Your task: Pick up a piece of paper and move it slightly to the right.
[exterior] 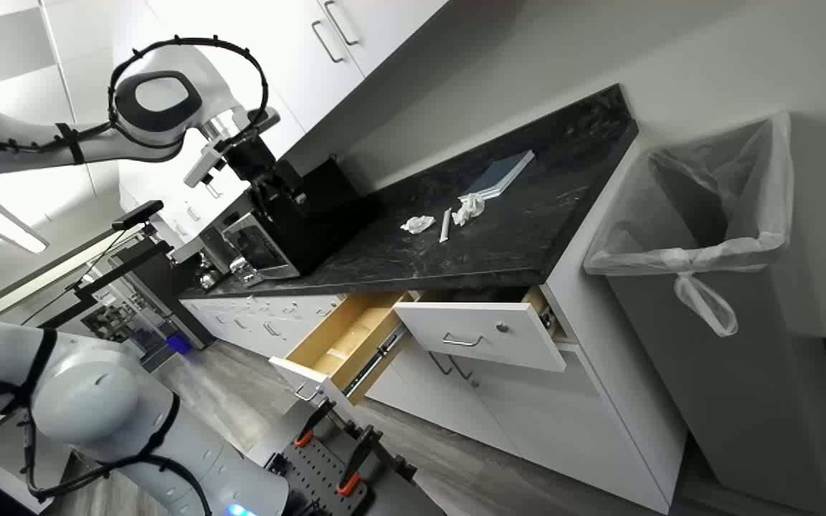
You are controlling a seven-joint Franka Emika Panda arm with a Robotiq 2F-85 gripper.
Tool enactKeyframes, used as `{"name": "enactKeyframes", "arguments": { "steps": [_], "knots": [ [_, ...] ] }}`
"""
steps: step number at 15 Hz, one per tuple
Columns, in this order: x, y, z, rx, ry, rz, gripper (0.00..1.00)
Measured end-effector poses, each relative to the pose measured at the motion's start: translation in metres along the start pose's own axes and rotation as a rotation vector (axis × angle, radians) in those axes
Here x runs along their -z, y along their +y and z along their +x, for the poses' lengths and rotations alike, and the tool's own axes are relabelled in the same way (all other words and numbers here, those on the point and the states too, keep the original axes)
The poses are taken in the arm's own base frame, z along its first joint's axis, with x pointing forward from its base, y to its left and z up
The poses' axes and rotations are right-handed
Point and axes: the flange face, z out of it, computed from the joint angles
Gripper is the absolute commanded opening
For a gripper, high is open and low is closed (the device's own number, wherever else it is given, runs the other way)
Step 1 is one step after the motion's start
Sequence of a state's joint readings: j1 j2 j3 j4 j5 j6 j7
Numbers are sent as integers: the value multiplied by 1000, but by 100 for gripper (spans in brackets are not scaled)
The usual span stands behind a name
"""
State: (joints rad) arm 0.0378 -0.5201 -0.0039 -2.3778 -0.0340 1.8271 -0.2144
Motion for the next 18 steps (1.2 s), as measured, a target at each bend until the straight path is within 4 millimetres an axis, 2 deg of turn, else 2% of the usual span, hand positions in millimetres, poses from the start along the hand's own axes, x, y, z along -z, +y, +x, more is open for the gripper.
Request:
{"name": "enactKeyframes", "arguments": {
  "steps": [11,14,18],
  "knots": [
    [1,1,5,-2,22,-5,100],
    [-4,6,34,-1,107,-24,100],
    [-40,16,102,-40,231,-44,100]
  ]
}}
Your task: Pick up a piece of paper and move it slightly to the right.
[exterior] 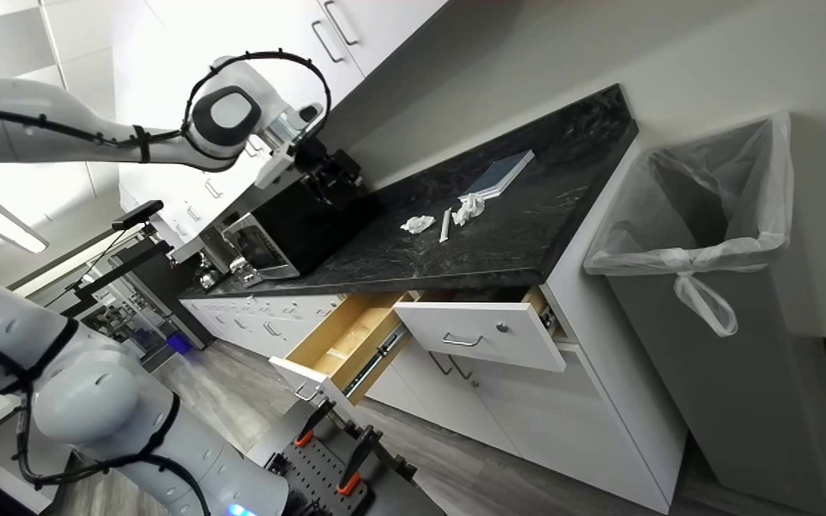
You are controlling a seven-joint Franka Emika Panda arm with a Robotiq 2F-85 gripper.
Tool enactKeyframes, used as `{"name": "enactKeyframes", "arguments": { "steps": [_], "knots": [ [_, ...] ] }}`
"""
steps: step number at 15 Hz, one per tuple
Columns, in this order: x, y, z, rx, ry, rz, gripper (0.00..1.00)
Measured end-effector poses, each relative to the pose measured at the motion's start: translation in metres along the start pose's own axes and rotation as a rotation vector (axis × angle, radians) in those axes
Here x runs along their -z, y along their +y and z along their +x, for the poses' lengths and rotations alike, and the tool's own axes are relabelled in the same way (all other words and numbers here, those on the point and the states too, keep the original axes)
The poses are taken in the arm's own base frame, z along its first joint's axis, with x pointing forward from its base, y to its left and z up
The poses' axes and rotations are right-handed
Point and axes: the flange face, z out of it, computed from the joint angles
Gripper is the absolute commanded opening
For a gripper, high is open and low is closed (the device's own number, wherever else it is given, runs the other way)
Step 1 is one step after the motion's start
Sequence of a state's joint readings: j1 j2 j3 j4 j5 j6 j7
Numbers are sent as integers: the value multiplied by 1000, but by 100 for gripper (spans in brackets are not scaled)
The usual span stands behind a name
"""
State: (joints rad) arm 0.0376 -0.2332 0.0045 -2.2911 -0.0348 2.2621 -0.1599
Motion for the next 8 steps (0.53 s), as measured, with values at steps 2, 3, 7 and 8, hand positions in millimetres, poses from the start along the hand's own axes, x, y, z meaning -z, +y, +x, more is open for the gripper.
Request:
{"name": "enactKeyframes", "arguments": {
  "steps": [2,3,7,8],
  "knots": [
    [-29,4,31,-53,34,-8,100],
    [-41,7,46,-82,48,-16,100],
    [-81,15,94,-155,46,-49,100],
    [-84,16,99,-159,46,-49,100]
  ]
}}
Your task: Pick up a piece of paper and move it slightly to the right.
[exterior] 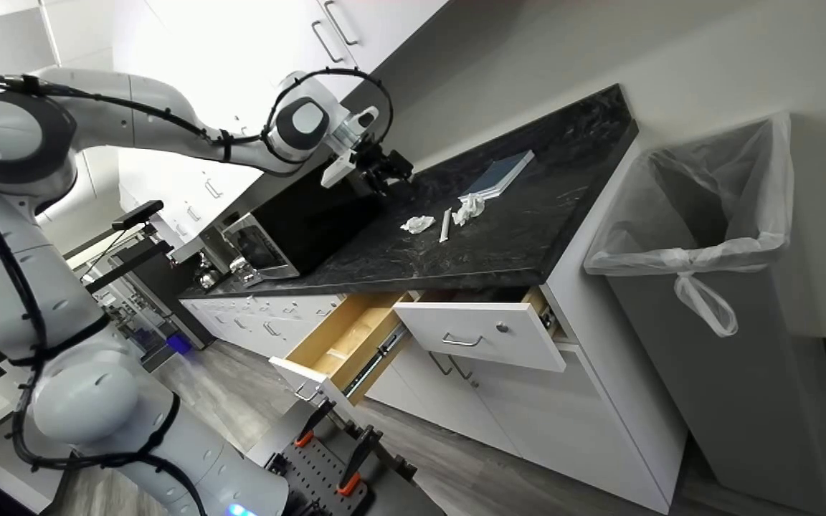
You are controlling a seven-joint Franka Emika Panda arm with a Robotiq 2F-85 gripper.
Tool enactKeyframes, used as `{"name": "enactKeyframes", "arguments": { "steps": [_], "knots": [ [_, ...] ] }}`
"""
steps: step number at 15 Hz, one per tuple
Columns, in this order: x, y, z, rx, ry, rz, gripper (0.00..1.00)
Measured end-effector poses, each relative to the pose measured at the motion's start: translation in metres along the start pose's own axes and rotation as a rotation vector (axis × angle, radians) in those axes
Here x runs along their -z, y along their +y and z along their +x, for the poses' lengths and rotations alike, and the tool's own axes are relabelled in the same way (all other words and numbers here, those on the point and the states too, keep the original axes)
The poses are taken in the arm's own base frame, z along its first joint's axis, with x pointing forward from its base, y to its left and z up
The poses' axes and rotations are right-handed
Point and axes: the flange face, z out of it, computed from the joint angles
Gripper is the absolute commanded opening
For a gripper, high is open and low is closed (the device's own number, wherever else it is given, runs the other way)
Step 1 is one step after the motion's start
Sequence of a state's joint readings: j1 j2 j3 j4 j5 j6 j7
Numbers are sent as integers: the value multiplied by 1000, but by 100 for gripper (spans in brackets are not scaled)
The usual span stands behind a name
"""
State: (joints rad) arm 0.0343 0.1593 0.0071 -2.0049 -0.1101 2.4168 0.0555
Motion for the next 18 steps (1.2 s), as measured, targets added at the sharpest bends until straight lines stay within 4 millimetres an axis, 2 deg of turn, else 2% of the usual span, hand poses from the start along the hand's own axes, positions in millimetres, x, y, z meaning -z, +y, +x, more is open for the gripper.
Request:
{"name": "enactKeyframes", "arguments": {
  "steps": [4,6,8,13,17,18],
  "knots": [
    [0,0,9,-78,47,4,100],
    [-10,-2,24,-173,102,32,100],
    [-34,-7,43,-261,145,60,100],
    [-108,-19,80,-382,176,59,100],
    [-143,-24,103,-421,195,30,100],
    [-149,-25,107,-430,200,25,91]
  ]
}}
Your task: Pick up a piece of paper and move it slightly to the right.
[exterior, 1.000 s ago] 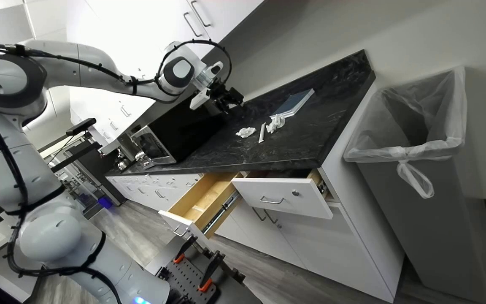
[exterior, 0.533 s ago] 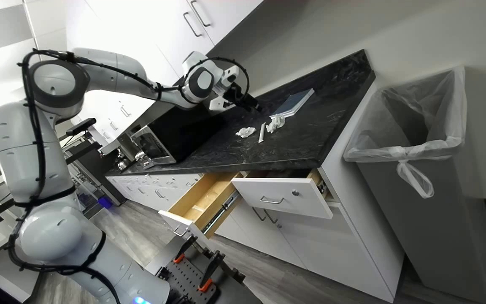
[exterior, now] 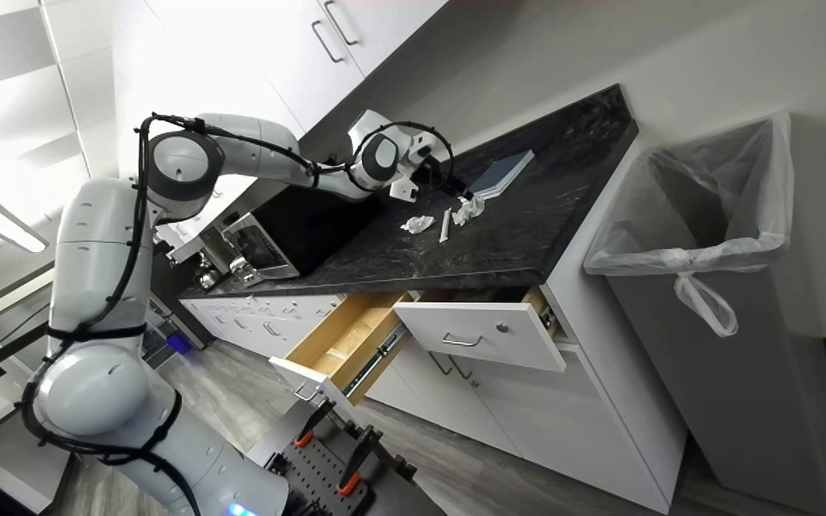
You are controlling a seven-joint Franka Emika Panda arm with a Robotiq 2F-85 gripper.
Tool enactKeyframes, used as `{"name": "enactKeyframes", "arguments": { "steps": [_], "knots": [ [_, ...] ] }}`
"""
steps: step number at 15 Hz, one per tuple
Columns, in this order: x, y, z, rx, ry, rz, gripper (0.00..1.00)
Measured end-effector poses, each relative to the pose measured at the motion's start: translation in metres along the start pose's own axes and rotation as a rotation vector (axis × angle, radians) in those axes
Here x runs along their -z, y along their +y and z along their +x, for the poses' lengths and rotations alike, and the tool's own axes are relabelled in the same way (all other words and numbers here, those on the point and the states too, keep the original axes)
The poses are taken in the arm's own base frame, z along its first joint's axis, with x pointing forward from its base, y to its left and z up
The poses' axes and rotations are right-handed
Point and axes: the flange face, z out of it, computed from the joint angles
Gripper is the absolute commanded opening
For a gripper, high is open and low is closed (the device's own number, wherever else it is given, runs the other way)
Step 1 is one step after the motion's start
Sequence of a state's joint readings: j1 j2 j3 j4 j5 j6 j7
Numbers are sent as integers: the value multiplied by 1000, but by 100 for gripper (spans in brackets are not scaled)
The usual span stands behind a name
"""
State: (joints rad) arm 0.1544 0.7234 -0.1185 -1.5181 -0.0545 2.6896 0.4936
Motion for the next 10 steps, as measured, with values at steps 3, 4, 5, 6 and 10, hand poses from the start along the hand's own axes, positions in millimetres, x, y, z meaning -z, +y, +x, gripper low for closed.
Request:
{"name": "enactKeyframes", "arguments": {
  "steps": [3,4,5,6,10],
  "knots": [
    [-19,-1,6,-16,9,-13,59],
    [-25,-2,7,-18,11,-15,50],
    [-29,-2,8,-19,14,-15,43],
    [-33,-3,9,-20,16,-15,34],
    [-38,-6,15,-30,27,-7,4]
  ]
}}
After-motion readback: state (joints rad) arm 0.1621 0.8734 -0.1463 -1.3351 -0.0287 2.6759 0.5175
